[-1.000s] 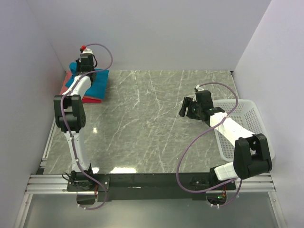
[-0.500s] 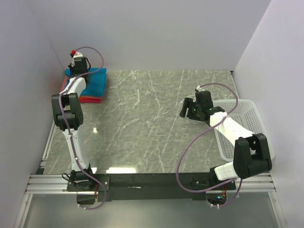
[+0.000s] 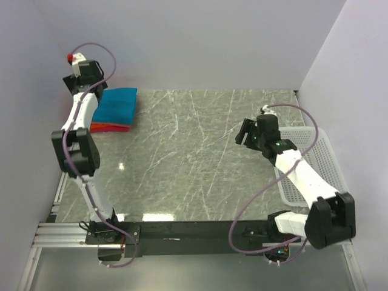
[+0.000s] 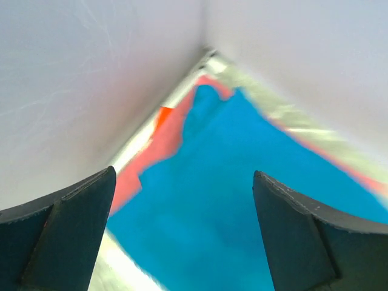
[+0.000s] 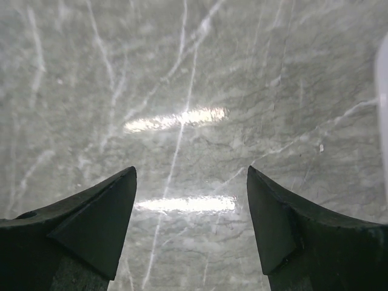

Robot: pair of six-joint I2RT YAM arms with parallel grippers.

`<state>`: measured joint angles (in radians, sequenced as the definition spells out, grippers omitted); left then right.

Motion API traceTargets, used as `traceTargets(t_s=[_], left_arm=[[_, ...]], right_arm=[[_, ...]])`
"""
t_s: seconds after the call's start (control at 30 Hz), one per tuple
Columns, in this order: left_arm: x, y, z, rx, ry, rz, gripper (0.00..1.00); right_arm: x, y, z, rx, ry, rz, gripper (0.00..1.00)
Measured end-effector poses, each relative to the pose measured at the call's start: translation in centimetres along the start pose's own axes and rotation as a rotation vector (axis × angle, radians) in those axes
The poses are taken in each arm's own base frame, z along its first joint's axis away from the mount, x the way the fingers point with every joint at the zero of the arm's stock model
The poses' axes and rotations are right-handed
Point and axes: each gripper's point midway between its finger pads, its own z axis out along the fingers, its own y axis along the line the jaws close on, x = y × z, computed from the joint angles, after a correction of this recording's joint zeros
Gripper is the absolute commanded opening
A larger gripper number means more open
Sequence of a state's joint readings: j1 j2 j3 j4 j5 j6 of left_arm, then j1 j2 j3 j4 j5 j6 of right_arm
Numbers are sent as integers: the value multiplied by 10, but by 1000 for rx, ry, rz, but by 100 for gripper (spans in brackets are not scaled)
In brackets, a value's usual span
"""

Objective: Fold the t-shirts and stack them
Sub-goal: Reset both grippers

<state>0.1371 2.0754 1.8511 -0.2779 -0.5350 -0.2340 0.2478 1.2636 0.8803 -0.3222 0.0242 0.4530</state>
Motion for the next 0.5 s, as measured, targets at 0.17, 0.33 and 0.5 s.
traceTargets(t_s=[0.17, 0.33, 0.5], left_arm=[[-55, -18, -104, 186, -67, -190, 99], [-36, -58, -228, 438, -76, -300, 100], [58, -71, -272, 547, 83, -300, 99]], right_arm=[[-24, 6, -30, -37, -132, 41, 81], [-26, -1, -51, -41, -206, 66, 81], [-12, -13, -61, -34, -236, 72, 82]])
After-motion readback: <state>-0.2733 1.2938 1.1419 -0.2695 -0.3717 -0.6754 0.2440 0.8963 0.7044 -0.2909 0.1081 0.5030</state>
